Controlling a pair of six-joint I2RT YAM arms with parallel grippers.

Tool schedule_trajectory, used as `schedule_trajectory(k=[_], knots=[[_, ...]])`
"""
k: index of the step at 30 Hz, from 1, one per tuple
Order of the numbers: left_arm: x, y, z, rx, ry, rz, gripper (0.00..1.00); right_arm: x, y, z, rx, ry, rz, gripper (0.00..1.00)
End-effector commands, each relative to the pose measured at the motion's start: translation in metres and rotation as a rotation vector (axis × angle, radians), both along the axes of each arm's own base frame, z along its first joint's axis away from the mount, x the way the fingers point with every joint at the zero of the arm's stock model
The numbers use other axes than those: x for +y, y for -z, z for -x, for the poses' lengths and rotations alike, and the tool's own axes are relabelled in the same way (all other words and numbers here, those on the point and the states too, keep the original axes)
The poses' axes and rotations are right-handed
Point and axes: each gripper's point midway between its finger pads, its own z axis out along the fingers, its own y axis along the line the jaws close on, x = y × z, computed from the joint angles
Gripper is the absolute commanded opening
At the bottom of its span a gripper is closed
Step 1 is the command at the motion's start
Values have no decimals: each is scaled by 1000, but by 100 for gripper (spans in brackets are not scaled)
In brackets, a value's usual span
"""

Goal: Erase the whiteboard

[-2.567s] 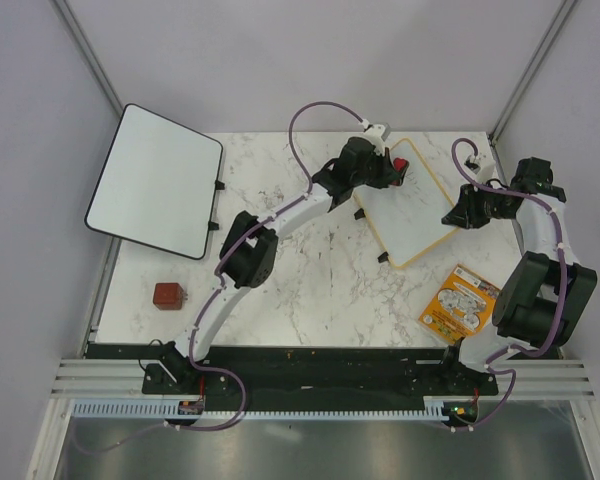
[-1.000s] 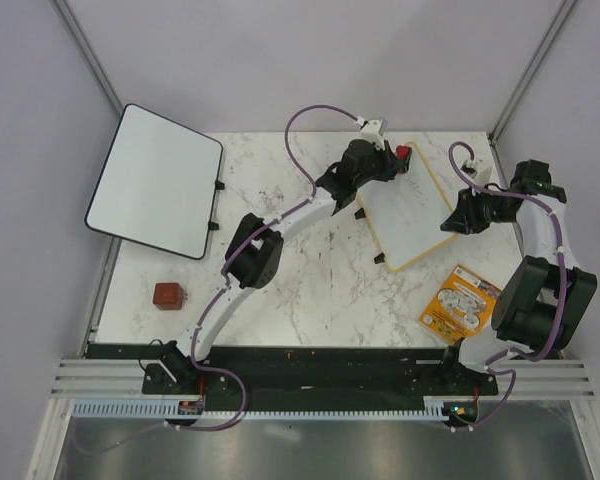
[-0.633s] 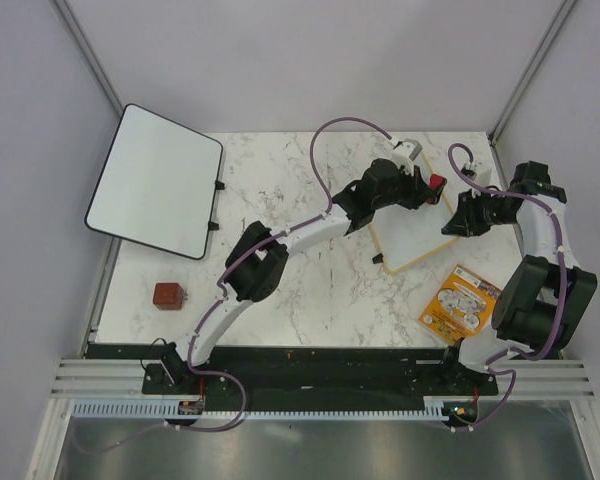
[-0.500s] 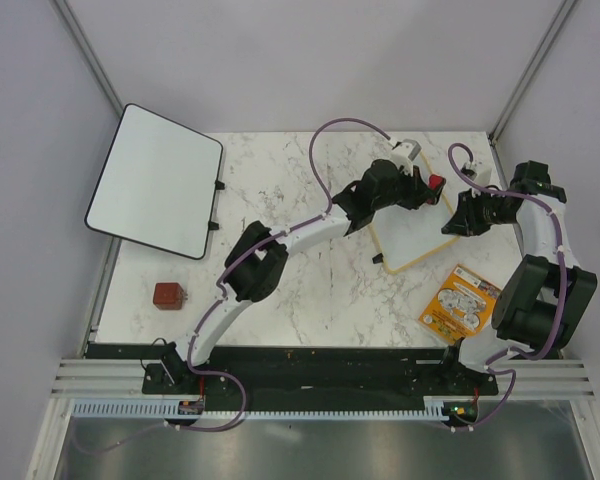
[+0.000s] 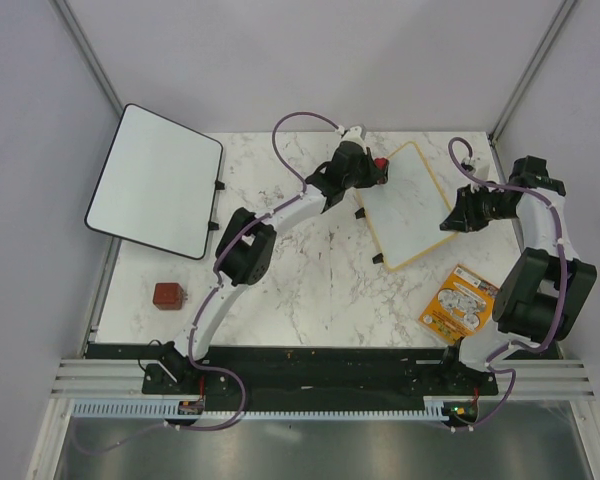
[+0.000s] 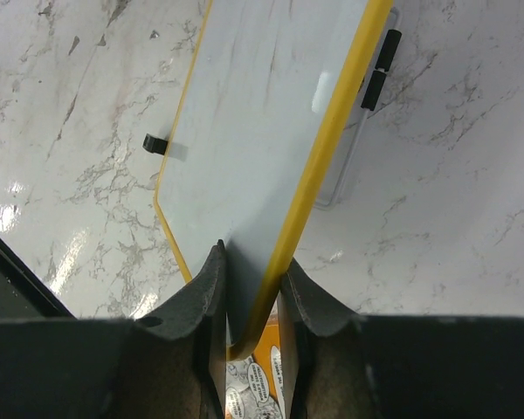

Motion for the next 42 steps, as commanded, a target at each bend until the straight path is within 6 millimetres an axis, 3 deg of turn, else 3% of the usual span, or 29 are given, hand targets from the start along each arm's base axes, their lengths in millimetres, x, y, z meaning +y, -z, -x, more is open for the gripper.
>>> schedule_trajectory(k=[1,3,8,9,13,19,23,30,31,34,39,42], knots=[[-17,53,25,83,87,-64,2,8,4,-7,-69,-152,73,0],[-30,49,43,76,181,-50,2,7,5,-6,-65,-152,77,0],[-76,32,111,-10,403,-60,2,7,5,-4,-61,-158,80,0],[-82,21,124,-23,447,-48,2,7,5,-4,-61,-159,80,0],[-98,20,177,-1,569,-30,2,7,5,-4,-63,-159,79,0],[-104,13,206,-23,639,-8,2,7,5,-4,-60,-159,75,0],[-99,25,188,-20,565,-49,2,7,5,-4,-60,-160,75,0],[-66,41,99,5,248,-110,2,7,4,-2,-63,-163,86,0],[-59,32,82,-3,211,-112,2,7,5,0,-58,-163,84,0],[-44,34,52,-3,137,-114,2,8,4,1,-59,-171,86,0],[-19,45,19,46,54,-93,2,7,2,1,-62,-178,94,0],[-11,54,10,88,41,-62,2,7,1,1,-62,-176,94,0]])
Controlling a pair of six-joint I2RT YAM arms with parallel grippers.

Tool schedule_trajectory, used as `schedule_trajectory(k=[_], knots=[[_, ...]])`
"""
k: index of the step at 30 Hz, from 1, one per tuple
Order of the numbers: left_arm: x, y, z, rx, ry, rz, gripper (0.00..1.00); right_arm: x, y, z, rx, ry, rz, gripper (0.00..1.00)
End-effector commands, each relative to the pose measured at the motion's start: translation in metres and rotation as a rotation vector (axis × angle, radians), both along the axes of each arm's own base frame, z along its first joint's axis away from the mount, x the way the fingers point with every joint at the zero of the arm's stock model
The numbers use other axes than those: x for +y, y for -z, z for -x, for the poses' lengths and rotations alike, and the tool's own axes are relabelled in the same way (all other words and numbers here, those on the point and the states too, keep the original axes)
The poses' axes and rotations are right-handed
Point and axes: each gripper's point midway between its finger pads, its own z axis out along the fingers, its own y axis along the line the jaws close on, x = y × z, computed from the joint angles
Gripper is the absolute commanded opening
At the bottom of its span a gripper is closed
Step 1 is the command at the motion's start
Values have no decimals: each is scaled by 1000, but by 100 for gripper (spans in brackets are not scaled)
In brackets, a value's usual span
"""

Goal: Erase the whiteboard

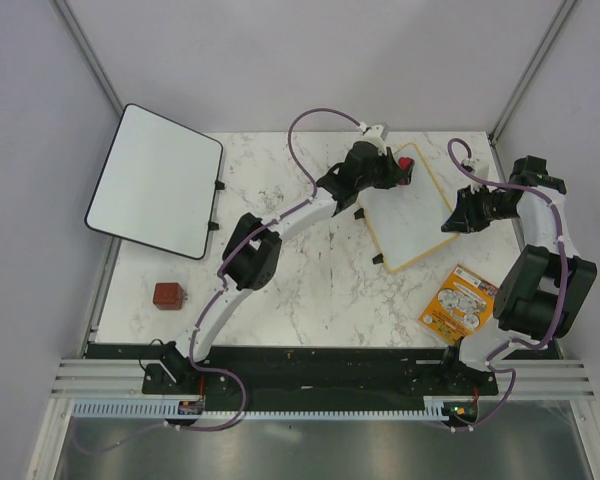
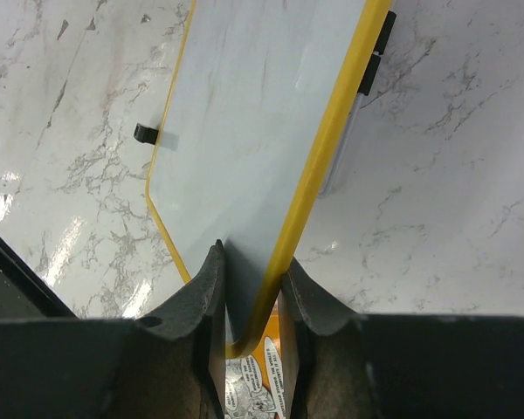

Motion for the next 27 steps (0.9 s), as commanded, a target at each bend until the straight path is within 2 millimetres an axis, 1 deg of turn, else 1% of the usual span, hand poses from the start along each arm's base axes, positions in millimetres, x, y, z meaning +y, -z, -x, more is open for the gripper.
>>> schedule_trajectory(k=[1,4,5,6,7,8,9,11,12,14,15,17,18,19,21,22,23,26,27], knots=[[36,96,-21,184,-104,-125,2,11,-3,0,-79,-164,71,0],[21,93,-6,189,-1,-105,2,11,-4,-1,-83,-165,71,0],[14,85,4,187,52,-91,2,11,-4,-1,-83,-164,71,0],[6,90,19,187,92,-96,2,11,-3,-1,-79,-162,68,0],[-1,85,28,151,129,-96,2,12,-3,-1,-81,-165,63,0],[-9,64,36,98,161,-71,2,12,-2,-1,-79,-165,61,0],[-19,69,59,85,203,-92,2,13,-3,-1,-80,-165,59,0],[-30,57,78,8,262,-103,2,13,-2,0,-77,-165,58,0],[-40,50,99,-13,304,-109,2,13,-2,0,-76,-166,60,0],[-49,45,118,-36,349,-123,2,12,-3,-1,-76,-161,60,0],[-55,42,132,-40,376,-125,2,12,-4,-3,-79,-161,59,0],[-59,43,147,-45,415,-132,2,13,-5,-3,-79,-159,56,0],[-63,38,157,-54,434,-130,2,12,-7,-3,-85,-159,58,0],[-64,38,163,-62,454,-136,2,12,-6,-3,-85,-159,58,0],[-63,43,172,-65,468,-143,2,12,-5,-3,-82,-160,61,0],[-61,43,170,-65,448,-148,2,12,-5,-2,-80,-161,63,0],[-58,47,167,-53,433,-163,2,11,-4,-3,-77,-160,62,0],[-44,65,144,-9,327,-211,2,12,-2,-1,-75,-164,62,0],[-33,71,130,19,293,-224,2,12,-2,0,-75,-162,64,0]])
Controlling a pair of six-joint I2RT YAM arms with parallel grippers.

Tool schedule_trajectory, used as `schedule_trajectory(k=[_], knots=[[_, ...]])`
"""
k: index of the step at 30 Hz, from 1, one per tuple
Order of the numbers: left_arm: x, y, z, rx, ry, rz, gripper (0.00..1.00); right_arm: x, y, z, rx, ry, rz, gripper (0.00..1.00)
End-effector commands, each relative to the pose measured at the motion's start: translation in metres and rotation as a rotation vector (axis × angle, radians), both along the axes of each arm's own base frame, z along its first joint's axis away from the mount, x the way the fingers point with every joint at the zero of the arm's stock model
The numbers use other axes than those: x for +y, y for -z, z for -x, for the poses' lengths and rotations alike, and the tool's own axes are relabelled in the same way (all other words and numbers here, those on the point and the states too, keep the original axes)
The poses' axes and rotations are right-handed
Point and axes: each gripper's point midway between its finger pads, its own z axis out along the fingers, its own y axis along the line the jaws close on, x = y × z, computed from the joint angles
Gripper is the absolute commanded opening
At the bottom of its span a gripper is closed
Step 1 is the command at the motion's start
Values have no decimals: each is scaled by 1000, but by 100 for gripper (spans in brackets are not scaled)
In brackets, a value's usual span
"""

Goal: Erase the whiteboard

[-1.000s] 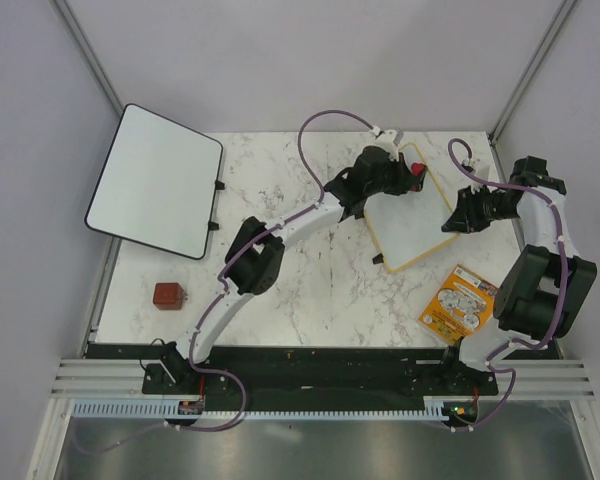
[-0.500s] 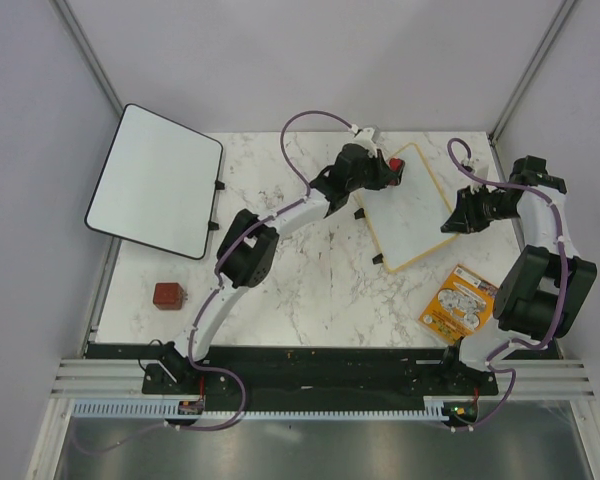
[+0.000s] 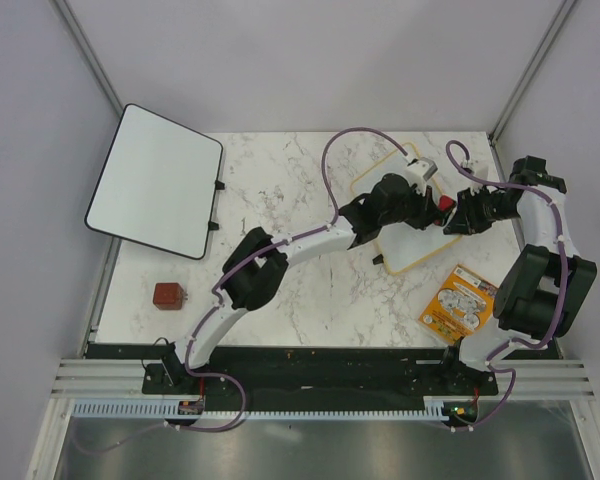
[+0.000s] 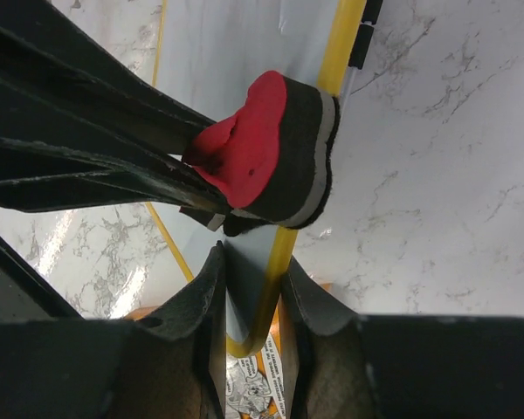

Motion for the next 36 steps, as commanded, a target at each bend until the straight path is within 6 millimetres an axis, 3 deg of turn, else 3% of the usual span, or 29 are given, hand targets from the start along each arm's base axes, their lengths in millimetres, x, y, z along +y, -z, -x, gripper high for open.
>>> schedule_trajectory(k=[1,2,4,5,8,14,18,22,28,36], knots=[[34,92,-11,176,-72,-199,2,16,-4,-5,-98,-158,30,0],[51,105,-28,224,-121,-210,2,16,-4,-5,-97,-158,31,0],[68,114,-39,333,-159,-176,2,14,-4,-3,-97,-157,38,0],[87,124,-53,375,-199,-179,2,14,-4,-3,-97,-158,40,0],[121,135,-73,452,-285,-175,2,14,-2,-3,-92,-159,41,0],[165,148,-93,510,-417,-194,2,15,1,-5,-87,-161,25,0],[147,145,-87,515,-308,-178,2,16,0,-6,-89,-162,24,0],[113,124,-64,458,-182,-150,2,15,0,-6,-88,-159,23,0],[61,95,0,296,-34,-195,2,15,0,-5,-85,-156,26,0],[24,86,65,235,149,-204,2,17,-1,-5,-87,-155,18,0]])
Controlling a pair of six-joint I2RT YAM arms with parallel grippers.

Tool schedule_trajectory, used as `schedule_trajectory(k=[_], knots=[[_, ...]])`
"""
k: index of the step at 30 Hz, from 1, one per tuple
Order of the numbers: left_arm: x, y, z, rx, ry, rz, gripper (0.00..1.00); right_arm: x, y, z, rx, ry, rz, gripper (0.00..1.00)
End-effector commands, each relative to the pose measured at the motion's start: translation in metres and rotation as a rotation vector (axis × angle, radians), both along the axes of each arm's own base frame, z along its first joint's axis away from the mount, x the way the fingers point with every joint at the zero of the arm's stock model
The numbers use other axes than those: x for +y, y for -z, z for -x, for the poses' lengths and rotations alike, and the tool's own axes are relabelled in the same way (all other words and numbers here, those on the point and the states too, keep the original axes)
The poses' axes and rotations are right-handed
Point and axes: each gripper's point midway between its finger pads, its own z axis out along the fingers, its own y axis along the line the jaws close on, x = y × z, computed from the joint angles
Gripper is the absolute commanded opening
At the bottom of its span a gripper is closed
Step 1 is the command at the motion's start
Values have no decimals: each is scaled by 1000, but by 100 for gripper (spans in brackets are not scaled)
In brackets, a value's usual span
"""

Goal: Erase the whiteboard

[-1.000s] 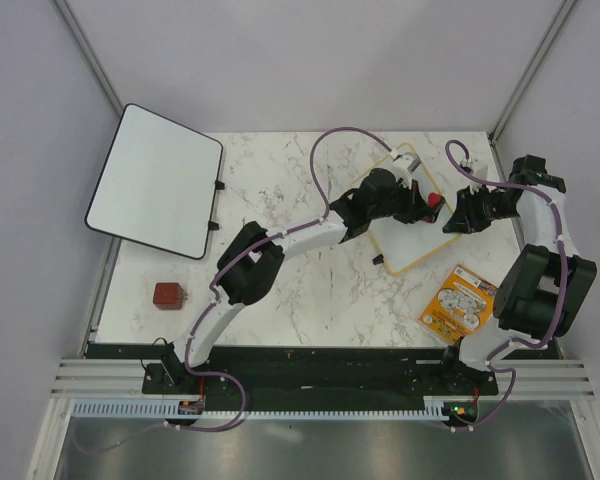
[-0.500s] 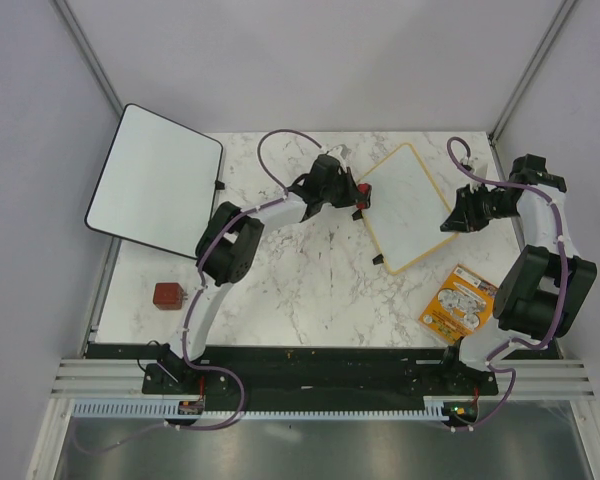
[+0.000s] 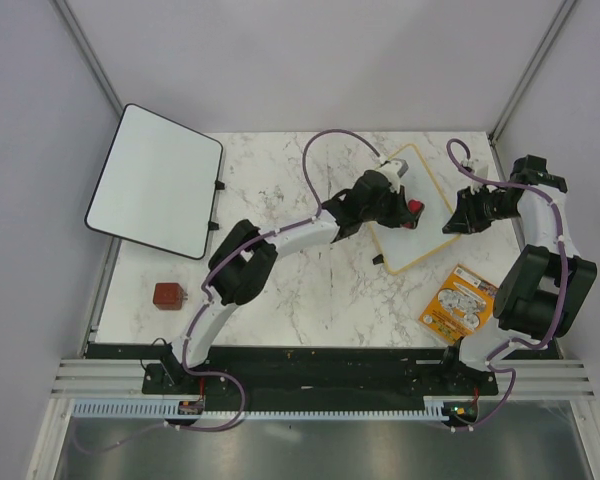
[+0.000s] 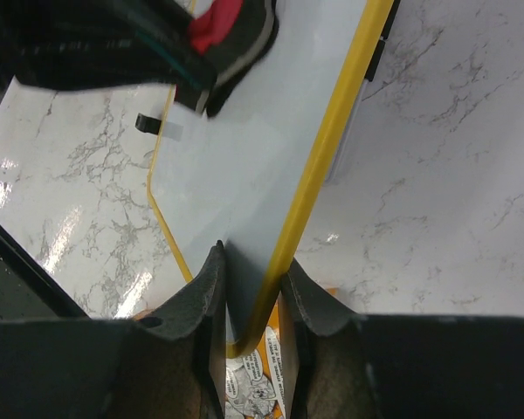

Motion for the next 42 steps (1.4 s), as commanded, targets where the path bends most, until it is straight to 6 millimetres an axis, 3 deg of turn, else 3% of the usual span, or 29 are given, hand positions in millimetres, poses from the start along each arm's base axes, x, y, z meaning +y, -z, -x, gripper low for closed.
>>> schedule_trajectory(k=[1,5,8,15,18,21,26,29,30,36,37,39,42], knots=[[-47,35,104,44,308,-53,2,12,3,-5,-80,-139,42,0],[-43,47,94,46,253,-89,2,12,2,-6,-81,-137,42,0],[-32,48,70,49,178,-98,2,12,2,-6,-83,-134,44,0],[28,46,-14,105,-58,-110,2,11,1,-6,-83,-133,47,0],[45,41,-34,96,-114,-111,2,11,2,-6,-80,-132,44,0],[48,33,-39,71,-120,-112,2,12,2,-6,-81,-133,41,0],[17,29,-6,56,65,-70,2,12,0,-8,-82,-126,33,0],[-9,29,33,2,195,-81,2,12,-1,-11,-82,-118,30,0],[-21,31,55,-24,253,-93,2,11,-3,-12,-89,-117,31,0],[-47,40,123,-21,372,-109,2,10,-5,-14,-87,-110,35,0],[-44,48,129,-4,372,-124,2,10,-5,-15,-88,-108,34,0],[-45,44,127,-19,350,-111,2,11,-5,-14,-88,-108,34,0],[-33,43,101,-45,255,-141,2,11,-8,-15,-92,-107,35,0]])
